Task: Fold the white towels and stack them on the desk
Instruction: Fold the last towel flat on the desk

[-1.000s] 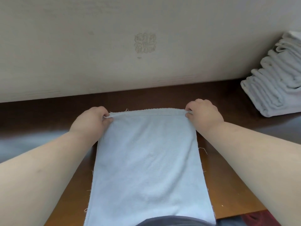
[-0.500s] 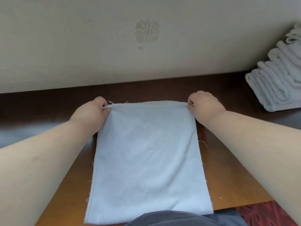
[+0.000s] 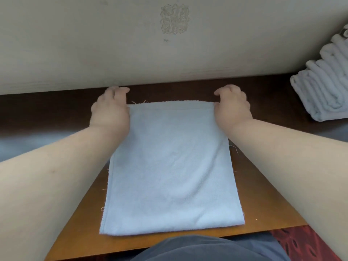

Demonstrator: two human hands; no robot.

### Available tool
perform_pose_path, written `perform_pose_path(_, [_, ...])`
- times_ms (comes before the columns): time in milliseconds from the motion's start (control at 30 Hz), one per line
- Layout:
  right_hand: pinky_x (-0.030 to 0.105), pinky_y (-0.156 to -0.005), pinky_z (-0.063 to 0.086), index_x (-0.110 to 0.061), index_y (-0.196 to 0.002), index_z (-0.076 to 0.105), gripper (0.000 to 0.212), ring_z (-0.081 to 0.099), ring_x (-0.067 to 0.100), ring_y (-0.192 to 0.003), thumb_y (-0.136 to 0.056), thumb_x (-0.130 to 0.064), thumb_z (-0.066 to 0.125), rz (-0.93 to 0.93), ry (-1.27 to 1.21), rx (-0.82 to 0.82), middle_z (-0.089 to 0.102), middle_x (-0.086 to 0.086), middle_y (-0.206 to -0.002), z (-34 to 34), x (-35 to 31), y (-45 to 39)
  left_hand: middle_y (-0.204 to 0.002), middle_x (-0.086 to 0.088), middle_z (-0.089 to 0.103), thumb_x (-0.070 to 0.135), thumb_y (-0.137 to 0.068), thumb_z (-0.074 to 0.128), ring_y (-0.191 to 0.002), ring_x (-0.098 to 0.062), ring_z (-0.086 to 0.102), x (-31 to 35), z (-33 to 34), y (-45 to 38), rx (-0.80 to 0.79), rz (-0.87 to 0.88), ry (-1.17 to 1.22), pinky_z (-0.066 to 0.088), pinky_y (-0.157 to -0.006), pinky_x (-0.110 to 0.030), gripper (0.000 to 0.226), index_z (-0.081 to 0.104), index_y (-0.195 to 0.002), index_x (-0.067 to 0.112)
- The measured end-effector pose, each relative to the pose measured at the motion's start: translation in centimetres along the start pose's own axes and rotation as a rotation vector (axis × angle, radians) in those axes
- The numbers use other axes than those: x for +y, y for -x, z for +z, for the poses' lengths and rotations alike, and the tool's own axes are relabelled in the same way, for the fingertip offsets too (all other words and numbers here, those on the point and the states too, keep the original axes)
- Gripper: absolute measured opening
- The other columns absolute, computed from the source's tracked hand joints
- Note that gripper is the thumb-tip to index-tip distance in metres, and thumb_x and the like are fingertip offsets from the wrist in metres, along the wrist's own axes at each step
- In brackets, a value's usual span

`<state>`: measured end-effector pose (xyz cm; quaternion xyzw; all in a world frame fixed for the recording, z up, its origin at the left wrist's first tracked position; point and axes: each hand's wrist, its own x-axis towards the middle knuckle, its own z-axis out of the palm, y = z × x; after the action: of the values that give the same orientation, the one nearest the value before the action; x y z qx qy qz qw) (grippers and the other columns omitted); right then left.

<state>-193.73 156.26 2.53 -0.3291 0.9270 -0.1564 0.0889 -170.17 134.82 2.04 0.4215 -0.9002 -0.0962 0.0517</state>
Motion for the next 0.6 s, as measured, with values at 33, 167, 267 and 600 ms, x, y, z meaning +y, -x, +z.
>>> perform_pose_path(33, [0.043,-0.109,0.031,-0.019,-0.136,0.055,0.04,0.035,0.032,-0.137,-0.096,-0.016,0.054,-0.088,-0.056,0.015,0.039,0.008,-0.153,0.4,-1.4,1.5,-0.151,-0.016,0.04,0.015,-0.094,0.056,-0.132,-0.04,0.041,1.2,0.0,1.6,0.025,0.116,0.051,0.033,-0.106,-0.05,0.052,0.044,-0.145,0.016])
perform_pose_path(167, [0.045,-0.125,0.002,-0.021,-0.153,0.038,0.051,0.009,0.026,-0.154,-0.102,-0.022,0.043,-0.326,-0.079,-0.19,0.017,0.005,-0.167,4.3,-6.3,10.3,-0.15,-0.018,0.045,0.023,-0.094,0.045,-0.139,-0.04,0.041,5.7,2.3,10.2,-0.153,0.468,0.104,0.03,-0.112,-0.055,0.053,0.048,-0.144,0.007])
perform_pose_path(267, [0.042,-0.121,-0.015,-0.026,-0.161,0.005,0.063,-0.019,0.02,-0.153,-0.103,-0.048,0.019,-0.306,0.135,-0.385,-0.01,0.001,-0.169,6.7,-4.9,14.2,-0.164,0.0,-0.009,0.057,-0.094,0.009,-0.15,-0.021,-0.016,4.4,4.7,14.7,-0.37,0.364,-0.066,-0.013,-0.119,-0.043,0.07,-0.006,-0.155,0.028])
perform_pose_path(600, [0.049,-0.124,-0.005,-0.025,-0.159,-0.01,0.082,-0.019,0.021,-0.153,-0.089,-0.069,-0.003,0.024,0.339,-0.315,-0.019,0.0,-0.167,4.2,2.9,14.3,-0.157,-0.005,-0.037,0.074,-0.081,-0.008,-0.145,-0.028,-0.033,-1.7,3.5,15.3,-0.443,0.136,-0.213,-0.017,-0.118,-0.047,0.078,-0.036,-0.144,0.036])
